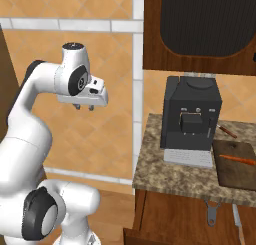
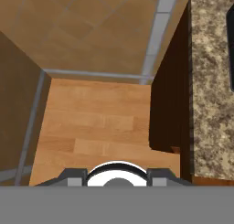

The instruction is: Place the appropriate cutting tool for cutting the carrot skin on the cutting board.

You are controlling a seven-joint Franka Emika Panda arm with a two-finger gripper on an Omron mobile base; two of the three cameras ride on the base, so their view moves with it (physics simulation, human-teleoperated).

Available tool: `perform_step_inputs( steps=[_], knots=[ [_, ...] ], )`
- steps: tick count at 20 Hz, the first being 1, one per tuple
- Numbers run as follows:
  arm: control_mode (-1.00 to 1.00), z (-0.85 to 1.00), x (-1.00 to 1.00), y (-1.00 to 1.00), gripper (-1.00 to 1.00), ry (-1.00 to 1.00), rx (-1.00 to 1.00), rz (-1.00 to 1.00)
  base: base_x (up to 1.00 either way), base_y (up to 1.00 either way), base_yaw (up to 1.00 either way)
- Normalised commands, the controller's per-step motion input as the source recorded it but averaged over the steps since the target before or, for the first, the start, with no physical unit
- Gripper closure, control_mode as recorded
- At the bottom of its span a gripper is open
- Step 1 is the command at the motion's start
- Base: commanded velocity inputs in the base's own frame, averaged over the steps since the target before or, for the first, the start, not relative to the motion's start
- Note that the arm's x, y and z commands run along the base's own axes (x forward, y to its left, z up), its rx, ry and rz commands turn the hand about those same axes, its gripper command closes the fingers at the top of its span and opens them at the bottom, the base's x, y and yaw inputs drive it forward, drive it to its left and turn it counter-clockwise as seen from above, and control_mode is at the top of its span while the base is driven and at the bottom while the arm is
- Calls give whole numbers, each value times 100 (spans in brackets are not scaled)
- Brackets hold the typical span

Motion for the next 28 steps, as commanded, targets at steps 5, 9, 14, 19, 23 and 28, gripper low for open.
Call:
perform_step_inputs(
  steps=[5,9,14,19,23,28],
  knots=[
    [-100,-14,-52,-48,-100,-2,1,0,0,0,0],
    [-100,-52,-95,-100,-100,-2,3,-4,0,0,0],
    [-100,-62,-70,-100,-100,2,0,-1,0,0,0],
    [-100,-45,-35,-100,-100,8,-1,1,0,0,0],
    [-100,-47,-74,-100,-100,3,0,0,0,0,0],
    [-100,-50,-71,-100,-100,3,1,0,0,0,0]
  ],
)
